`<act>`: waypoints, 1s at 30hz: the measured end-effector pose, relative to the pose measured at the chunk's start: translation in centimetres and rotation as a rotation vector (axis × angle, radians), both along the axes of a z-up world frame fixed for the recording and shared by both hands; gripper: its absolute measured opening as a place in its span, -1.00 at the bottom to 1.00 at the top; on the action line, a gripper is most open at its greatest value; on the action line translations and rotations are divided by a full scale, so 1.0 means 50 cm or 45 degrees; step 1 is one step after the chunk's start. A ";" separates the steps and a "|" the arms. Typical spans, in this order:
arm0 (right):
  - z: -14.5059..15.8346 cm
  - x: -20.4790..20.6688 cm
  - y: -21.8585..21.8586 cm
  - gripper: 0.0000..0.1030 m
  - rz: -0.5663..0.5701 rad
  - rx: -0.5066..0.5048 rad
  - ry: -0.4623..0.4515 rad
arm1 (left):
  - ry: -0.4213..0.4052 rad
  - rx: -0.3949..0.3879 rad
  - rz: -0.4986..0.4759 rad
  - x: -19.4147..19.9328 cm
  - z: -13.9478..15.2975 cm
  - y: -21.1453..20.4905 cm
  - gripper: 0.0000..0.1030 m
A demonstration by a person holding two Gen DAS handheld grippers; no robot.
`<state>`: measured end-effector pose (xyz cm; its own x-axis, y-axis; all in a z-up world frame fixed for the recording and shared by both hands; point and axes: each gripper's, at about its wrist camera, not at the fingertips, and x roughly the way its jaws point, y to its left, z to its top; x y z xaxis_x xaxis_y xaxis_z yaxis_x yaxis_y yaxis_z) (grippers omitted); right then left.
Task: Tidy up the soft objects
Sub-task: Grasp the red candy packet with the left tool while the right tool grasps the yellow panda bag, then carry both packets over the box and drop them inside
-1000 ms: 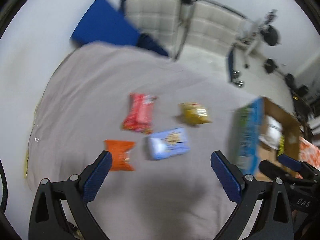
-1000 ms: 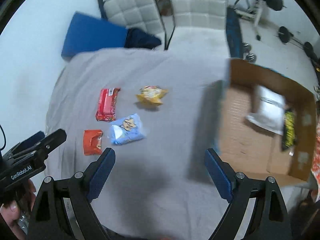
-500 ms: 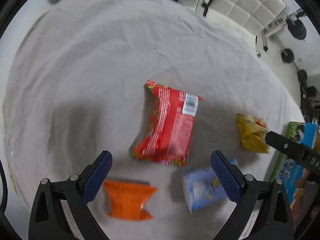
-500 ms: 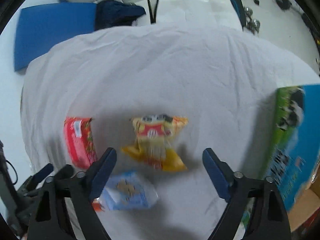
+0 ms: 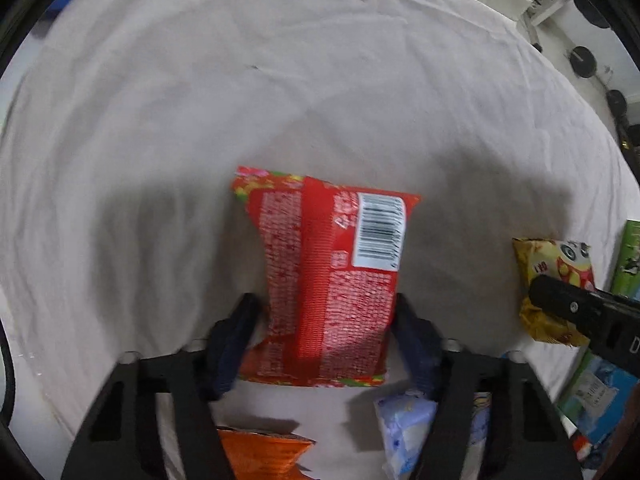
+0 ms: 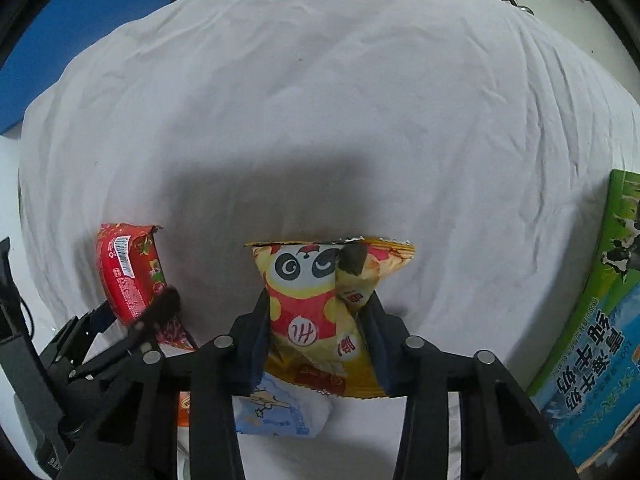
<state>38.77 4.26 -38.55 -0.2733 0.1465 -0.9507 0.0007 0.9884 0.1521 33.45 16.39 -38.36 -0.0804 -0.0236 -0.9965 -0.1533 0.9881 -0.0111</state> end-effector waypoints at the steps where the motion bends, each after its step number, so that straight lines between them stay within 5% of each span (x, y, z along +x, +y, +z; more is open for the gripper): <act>1: 0.002 0.001 0.004 -0.18 0.004 -0.007 -0.007 | -0.008 -0.009 0.002 -0.002 0.003 -0.001 -0.05; 10: 0.060 -0.045 0.011 -0.25 0.060 -0.029 -0.131 | -0.094 0.000 0.030 -0.034 0.057 -0.018 -0.11; 19: 0.220 -0.128 -0.034 -0.26 0.094 0.043 -0.340 | -0.317 -0.022 -0.016 -0.157 0.237 -0.070 -0.12; 30: 0.439 -0.289 -0.219 -0.26 -0.010 0.109 -0.541 | -0.527 -0.157 -0.162 -0.208 0.456 -0.212 -0.12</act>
<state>24.32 -6.69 -16.62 0.1416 0.2301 -0.9628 -0.0723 0.9724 0.2217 23.07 5.79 -15.56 0.3147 -0.1597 -0.9356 0.0115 0.9863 -0.1645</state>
